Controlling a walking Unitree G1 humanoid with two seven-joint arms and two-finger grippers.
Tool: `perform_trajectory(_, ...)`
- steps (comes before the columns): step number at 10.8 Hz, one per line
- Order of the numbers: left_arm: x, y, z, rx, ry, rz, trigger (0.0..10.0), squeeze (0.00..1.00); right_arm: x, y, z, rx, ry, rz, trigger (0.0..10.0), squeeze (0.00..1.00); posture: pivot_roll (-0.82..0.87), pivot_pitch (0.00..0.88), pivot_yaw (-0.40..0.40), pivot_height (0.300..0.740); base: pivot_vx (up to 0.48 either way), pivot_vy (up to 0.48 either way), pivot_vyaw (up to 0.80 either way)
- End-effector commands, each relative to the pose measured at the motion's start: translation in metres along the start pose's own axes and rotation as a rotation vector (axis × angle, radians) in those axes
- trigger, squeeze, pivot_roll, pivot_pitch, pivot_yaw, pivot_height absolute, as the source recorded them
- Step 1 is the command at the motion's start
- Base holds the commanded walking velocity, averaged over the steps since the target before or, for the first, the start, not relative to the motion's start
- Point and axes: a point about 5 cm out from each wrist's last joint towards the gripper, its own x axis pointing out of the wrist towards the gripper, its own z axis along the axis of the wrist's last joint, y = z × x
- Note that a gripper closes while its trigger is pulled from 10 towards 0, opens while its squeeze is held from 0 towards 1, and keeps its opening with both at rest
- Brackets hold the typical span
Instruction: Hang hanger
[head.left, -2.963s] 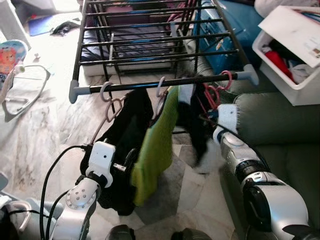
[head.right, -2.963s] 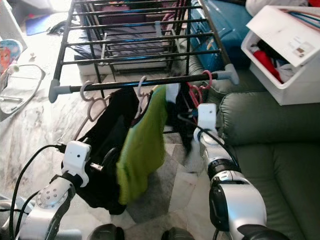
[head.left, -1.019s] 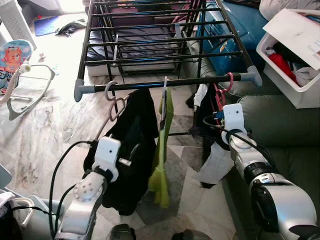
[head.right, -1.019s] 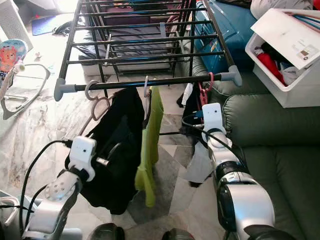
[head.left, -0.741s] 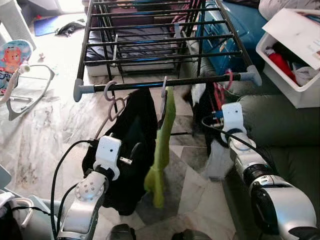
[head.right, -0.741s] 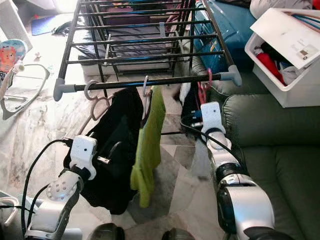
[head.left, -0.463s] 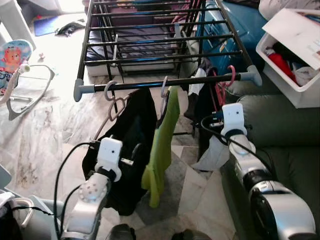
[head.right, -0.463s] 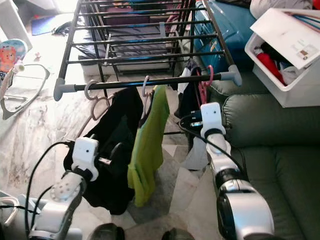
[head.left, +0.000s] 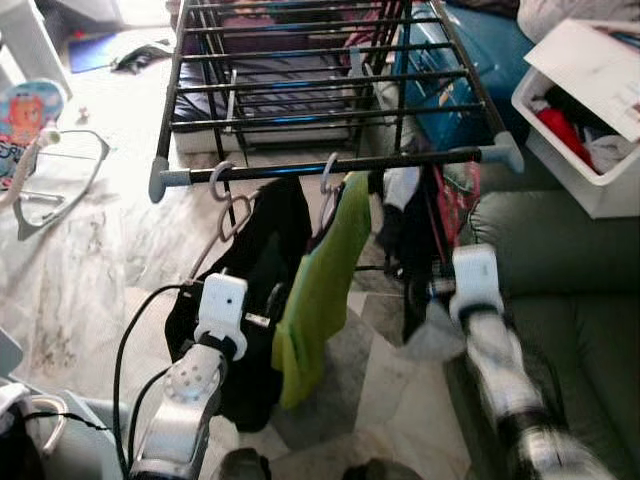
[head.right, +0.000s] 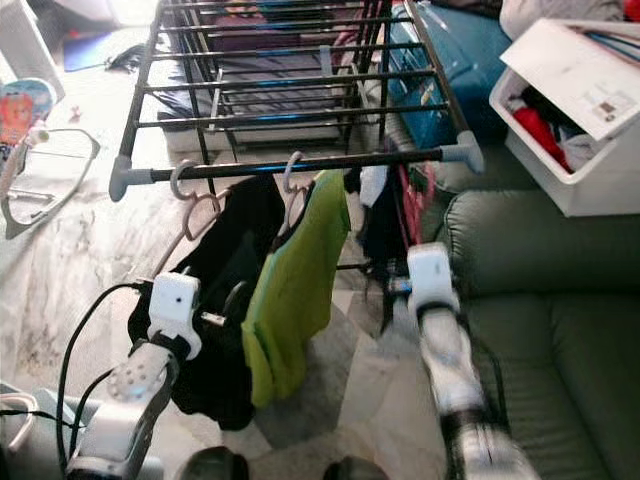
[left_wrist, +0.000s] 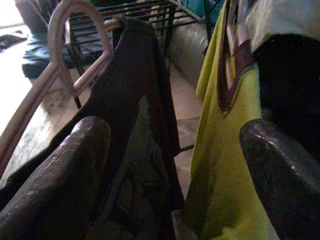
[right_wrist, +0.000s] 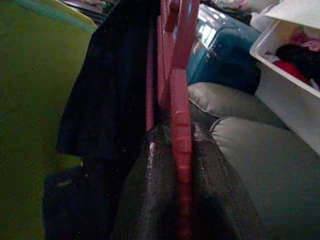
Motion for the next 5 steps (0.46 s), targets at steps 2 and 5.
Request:
perform_trajectory(2,0.001,-0.002,-0.001,0.01,-0.001,-0.001,10.0,0.0,-0.009,0.006,0.01,-0.007,-0.051,0.026,10.0,0.0,-0.02,0.0,-0.023,0.74,-0.135,0.0,0.0)
perform_trajectory(5,0.004,0.001,0.001,0.015,-0.01,-0.006,10.0,0.0,-0.019,0.023,0.012,0.013,-0.031,0.064,10.0,0.0,-0.04,0.0,-0.001,0.74,-0.309,0.0,0.0)
